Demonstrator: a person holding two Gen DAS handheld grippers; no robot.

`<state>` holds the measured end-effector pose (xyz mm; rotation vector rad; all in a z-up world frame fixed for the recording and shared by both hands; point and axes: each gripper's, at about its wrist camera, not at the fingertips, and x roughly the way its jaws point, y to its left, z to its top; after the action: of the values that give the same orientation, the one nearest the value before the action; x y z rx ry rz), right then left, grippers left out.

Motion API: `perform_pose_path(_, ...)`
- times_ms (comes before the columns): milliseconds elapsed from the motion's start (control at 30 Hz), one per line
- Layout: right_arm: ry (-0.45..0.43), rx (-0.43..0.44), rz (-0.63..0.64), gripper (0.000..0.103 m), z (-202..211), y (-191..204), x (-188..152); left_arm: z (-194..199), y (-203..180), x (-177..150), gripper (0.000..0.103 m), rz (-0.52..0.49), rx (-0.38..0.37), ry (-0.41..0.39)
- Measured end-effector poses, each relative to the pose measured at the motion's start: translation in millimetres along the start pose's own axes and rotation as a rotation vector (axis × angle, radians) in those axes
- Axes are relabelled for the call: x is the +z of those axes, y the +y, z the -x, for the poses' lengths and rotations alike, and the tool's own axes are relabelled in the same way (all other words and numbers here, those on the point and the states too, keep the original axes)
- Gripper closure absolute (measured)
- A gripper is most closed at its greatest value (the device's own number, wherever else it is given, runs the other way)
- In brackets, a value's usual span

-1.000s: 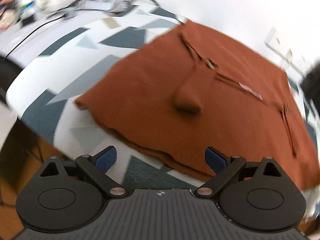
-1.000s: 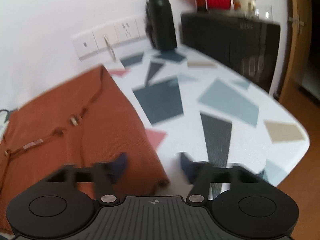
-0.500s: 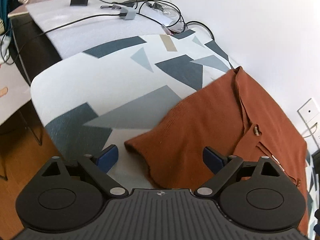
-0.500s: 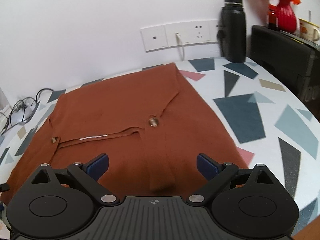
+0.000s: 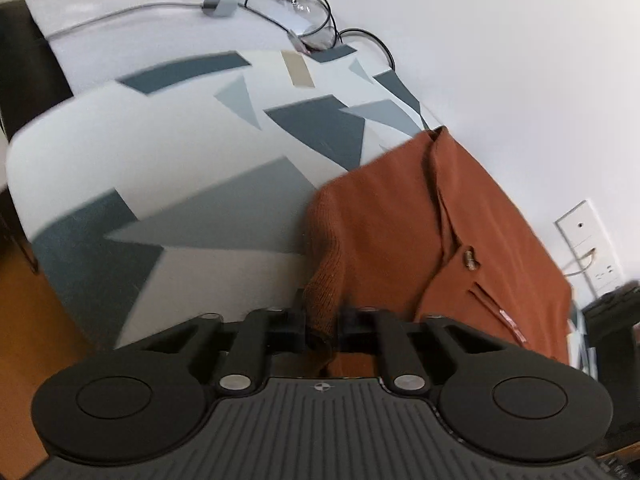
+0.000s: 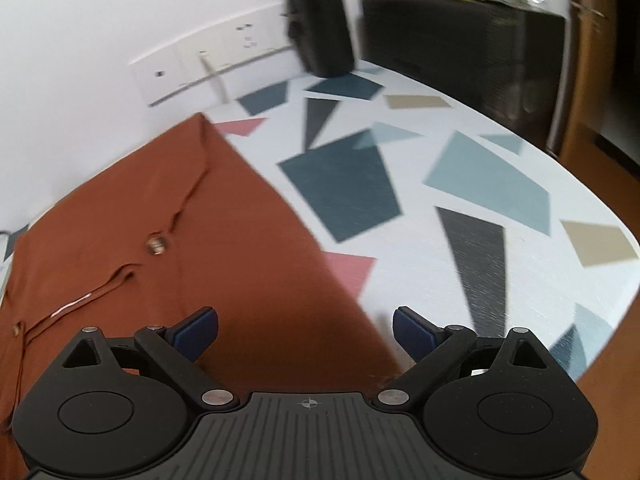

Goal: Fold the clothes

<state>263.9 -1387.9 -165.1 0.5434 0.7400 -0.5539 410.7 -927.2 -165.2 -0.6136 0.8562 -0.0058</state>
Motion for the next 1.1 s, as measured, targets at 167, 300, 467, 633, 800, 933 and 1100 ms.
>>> perform_pose_path(167, 0.008, 0.009, 0.000, 0.010, -0.1, 2.1, 0.9, 13.9, 8.7, 3.4, 0.091, 0.085, -0.003, -0.060)
perform_pose_path(300, 0.020, 0.035, 0.024, 0.010, -3.2, 15.5, 3.1, 25.5, 13.8, 5.9, 0.091, 0.078, -0.034, -0.078)
perform_pose_path(467, 0.044, 0.071, 0.058, 0.010, -8.4, 31.4, 2.0, 37.0, 16.8, 1.7, 0.091, 0.059, -0.003, -0.089)
perform_pose_path(633, 0.044, 0.085, 0.048, 0.010, -11.1, 29.7, 3.7, 46.9, -9.5, 2.3, 0.091, -0.064, -0.044, -0.118)
perform_pose_path(800, 0.024, 0.084, -0.025, 0.010, -9.4, 2.0, 12.3, 55.8, -86.7, -4.3, 0.092, -0.340, -0.203, -0.167)
perform_pose_path(933, -0.002, 0.067, -0.090, 0.010, -4.2, -31.1, 19.7, 52.6, -167.5, -33.8, 0.092, -0.592, -0.393, -0.145)
perform_pose_path(1100, -0.039, 0.025, -0.189, 0.010, 10.1, -81.4, 25.2, 31.1, -248.5, -90.8, 0.092, -0.765, -0.553, -0.050)
